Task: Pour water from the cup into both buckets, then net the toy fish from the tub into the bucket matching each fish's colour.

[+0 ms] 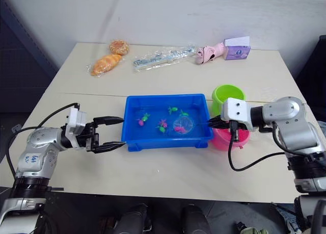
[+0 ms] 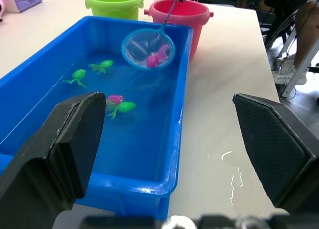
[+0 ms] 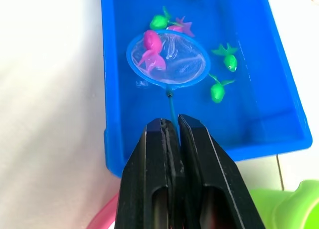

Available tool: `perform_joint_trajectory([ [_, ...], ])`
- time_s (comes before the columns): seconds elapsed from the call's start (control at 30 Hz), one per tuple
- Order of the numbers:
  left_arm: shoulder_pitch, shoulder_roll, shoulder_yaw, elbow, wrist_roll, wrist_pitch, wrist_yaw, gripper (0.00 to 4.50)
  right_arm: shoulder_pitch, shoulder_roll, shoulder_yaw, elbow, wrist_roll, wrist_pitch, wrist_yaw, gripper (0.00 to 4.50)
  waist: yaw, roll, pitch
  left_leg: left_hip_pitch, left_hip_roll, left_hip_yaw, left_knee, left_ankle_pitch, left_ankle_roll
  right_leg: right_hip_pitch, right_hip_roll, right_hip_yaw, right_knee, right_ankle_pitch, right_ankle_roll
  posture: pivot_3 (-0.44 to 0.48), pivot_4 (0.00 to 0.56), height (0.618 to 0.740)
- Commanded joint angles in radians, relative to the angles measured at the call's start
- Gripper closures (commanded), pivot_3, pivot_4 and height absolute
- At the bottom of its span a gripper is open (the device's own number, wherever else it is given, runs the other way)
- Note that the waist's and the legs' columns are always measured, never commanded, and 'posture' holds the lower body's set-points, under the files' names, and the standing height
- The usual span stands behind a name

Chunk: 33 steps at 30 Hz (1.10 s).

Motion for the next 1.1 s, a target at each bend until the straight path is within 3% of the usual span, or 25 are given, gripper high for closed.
perform_joint_trajectory([
  [0.03, -0.021, 0.002, -0.002, -0.003, -0.007, -0.012, -0.012, 0.09, 0.064, -0.022, -0.166, -0.124, 0.100, 0.049, -0.072, 4.50, 0.001, 0.000, 0.000, 0.000, 0.000, 0.000, 0.000, 0.000, 0.000, 0.000, 0.000, 0.000, 0.000, 0.000, 0.000, 0.000, 0.150, 0.740],
  [0.27, -0.089, -0.032, -0.044, 0.058, 0.001, -0.024, -0.039, 0.09, 0.316, -0.024, -0.454, -0.378, 0.198, 0.205, -0.228, 4.50, 0.005, 0.000, 0.000, 0.000, 0.000, -0.001, 0.000, 0.000, 0.000, 0.001, 0.000, -0.001, -0.001, 0.000, 0.000, 0.000, 0.150, 0.740],
  [0.37, -0.127, -0.058, -0.066, 0.086, 0.006, -0.027, -0.050, 0.09, 0.487, -0.012, -0.612, -0.507, 0.227, 0.269, -0.255, 4.50, 0.020, 0.000, 0.000, -0.001, 0.000, -0.001, -0.001, 0.000, 0.000, 0.001, 0.001, -0.001, -0.001, 0.000, 0.000, 0.000, 0.150, 0.740],
  [0.57, -0.192, -0.109, -0.111, 0.133, 0.011, -0.028, -0.082, 0.09, 0.766, 0.069, -0.839, -0.602, 0.150, 0.201, -0.305, 4.50, 0.028, 0.000, 0.000, 0.000, 0.000, -0.001, 0.000, 0.000, 0.000, 0.002, 0.001, 0.000, -0.002, 0.000, 0.001, 0.000, 0.150, 0.740],
  [0.7, -0.225, -0.141, -0.129, 0.155, 0.017, -0.030, -0.092, 0.09, 0.870, 0.109, -0.873, -0.590, 0.089, 0.101, -0.327, 4.50, 0.024, 0.000, 0.000, 0.000, 0.000, 0.000, -0.001, 0.000, 0.000, 0.002, 0.002, 0.001, -0.002, 0.001, 0.001, 0.000, 0.150, 0.740],
  [0.83, -0.242, -0.163, -0.142, 0.165, 0.022, -0.029, -0.096, 0.09, 0.936, 0.120, -0.849, -0.510, -0.058, -0.157, -0.347, 4.50, 0.021, 0.000, 0.000, 0.002, 0.000, 0.002, -0.002, 0.000, 0.000, 0.002, 0.003, 0.002, -0.002, 0.001, 0.001, 0.000, 0.150, 0.740],
  [1.1, -0.253, -0.195, -0.148, 0.158, 0.030, -0.018, -0.068, 0.09, 0.937, 0.142, -0.804, -0.260, -0.344, -0.608, -0.588, 4.50, 0.025, 0.000, 0.000, 0.002, 0.000, 0.002, -0.001, 0.001, -0.001, 0.002, 0.003, 0.003, -0.002, 0.001, 0.001, 0.000, 0.150, 0.740],
])
